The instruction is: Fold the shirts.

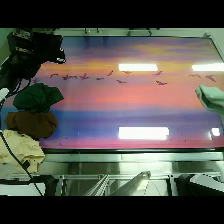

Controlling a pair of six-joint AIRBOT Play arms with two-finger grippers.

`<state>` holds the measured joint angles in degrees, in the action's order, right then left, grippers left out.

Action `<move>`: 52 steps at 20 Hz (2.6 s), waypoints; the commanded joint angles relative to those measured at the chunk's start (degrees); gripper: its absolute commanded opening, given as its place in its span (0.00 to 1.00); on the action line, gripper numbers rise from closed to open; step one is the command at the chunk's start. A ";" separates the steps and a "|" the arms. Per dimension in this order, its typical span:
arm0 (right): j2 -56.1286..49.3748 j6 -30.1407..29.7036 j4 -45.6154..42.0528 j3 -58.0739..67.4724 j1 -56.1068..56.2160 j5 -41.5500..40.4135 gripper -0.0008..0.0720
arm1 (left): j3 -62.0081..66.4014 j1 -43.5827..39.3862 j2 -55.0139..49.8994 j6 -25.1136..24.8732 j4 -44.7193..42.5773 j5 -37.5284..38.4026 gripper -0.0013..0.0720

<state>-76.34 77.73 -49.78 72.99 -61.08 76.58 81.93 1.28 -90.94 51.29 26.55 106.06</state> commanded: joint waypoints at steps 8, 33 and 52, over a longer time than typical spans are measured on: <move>2.91 1.62 -16.02 -21.59 -14.12 -6.60 0.04 | -0.02 -0.07 0.00 -1.18 -0.04 0.28 0.04; -19.21 -1.92 21.97 38.40 -5.53 -1.07 0.13 | -0.02 -0.61 -0.02 -1.18 -0.20 0.24 0.04; -11.69 -8.79 -17.11 -4.11 -32.44 0.76 0.37 | -0.04 -6.71 -0.11 -1.16 -6.47 0.00 0.04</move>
<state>-88.36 69.14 -62.22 72.40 -90.85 79.13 81.91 -5.32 -90.96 50.11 20.12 106.08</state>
